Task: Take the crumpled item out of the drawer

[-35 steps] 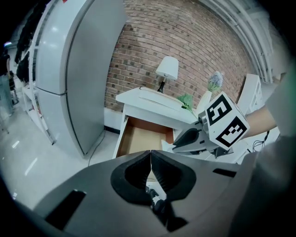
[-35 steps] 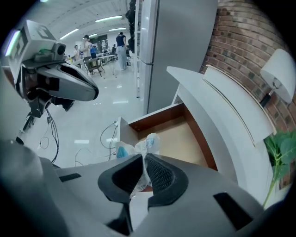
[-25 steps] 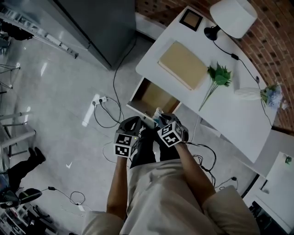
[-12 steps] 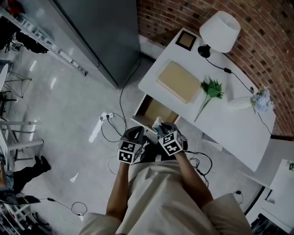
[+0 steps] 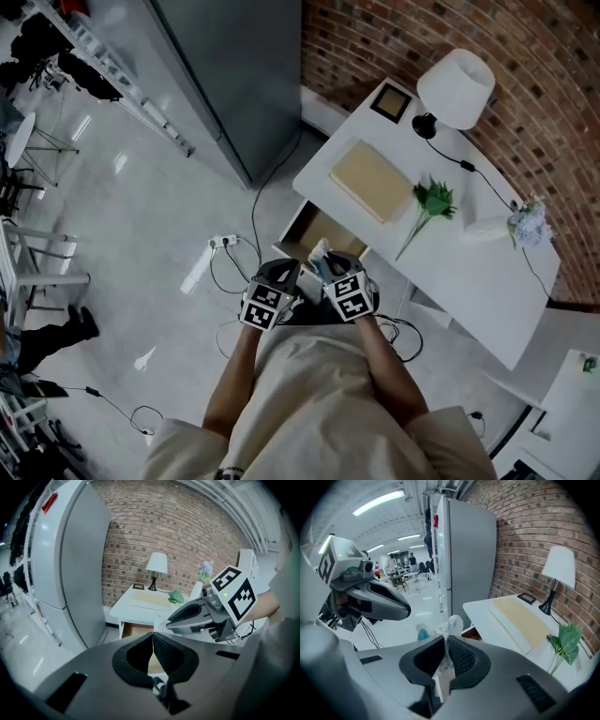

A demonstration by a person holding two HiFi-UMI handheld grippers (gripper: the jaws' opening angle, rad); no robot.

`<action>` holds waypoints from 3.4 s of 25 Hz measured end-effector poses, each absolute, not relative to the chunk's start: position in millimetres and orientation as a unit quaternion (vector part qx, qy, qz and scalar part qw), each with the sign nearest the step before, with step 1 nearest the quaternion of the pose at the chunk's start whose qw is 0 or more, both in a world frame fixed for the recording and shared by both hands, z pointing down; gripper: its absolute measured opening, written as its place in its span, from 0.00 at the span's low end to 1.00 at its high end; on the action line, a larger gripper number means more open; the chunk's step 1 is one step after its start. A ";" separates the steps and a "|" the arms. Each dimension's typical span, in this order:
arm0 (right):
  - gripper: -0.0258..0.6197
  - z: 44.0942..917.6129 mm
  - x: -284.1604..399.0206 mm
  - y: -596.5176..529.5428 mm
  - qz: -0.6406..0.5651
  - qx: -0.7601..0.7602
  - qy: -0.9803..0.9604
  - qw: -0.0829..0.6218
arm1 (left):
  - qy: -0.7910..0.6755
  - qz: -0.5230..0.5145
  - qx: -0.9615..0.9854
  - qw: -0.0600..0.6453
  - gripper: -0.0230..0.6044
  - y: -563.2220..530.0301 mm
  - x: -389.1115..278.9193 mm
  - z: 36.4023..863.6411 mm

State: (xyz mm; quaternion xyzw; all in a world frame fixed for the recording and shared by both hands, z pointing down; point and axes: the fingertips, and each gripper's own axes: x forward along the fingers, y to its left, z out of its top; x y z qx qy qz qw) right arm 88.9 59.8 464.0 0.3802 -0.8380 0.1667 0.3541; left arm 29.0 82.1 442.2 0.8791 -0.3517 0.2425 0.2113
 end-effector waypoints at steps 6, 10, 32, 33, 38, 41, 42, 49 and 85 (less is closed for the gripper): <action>0.13 473.1 95.6 53.0 0.191 0.390 -0.831 0.347 | -0.373 0.236 0.872 0.210 0.06 74.2 16.4 442.8; 0.13 489.0 94.9 56.8 0.191 0.386 -0.831 0.353 | -0.376 0.233 0.869 0.221 0.06 77.8 14.4 445.1; 0.13 483.3 75.7 70.7 0.195 0.370 -0.841 0.344 | -0.381 0.224 0.866 0.235 0.06 85.0 10.8 449.6; 0.13 483.1 76.6 70.0 0.196 0.373 -0.840 0.341 | -0.381 0.224 0.865 0.235 0.06 84.7 10.1 450.0; 0.13 481.8 77.1 68.1 0.199 0.378 -0.840 0.335 | -0.381 0.225 0.864 0.240 0.06 83.7 6.7 448.2; 0.13 483.4 79.1 66.2 0.191 0.381 -0.840 0.336 | -0.379 0.224 0.865 0.240 0.06 82.4 8.1 448.3; 0.13 485.1 81.2 65.1 0.188 0.383 -0.839 0.337 | -0.377 0.224 0.866 0.239 0.06 81.9 9.4 448.5; 0.13 485.4 81.8 65.8 0.202 0.385 -0.835 0.337 | -0.371 0.229 0.867 0.240 0.06 82.7 10.5 451.5; 0.13 483.3 79.0 64.8 0.196 0.385 -0.833 0.345 | -0.375 0.226 0.867 0.237 0.06 83.8 8.1 452.7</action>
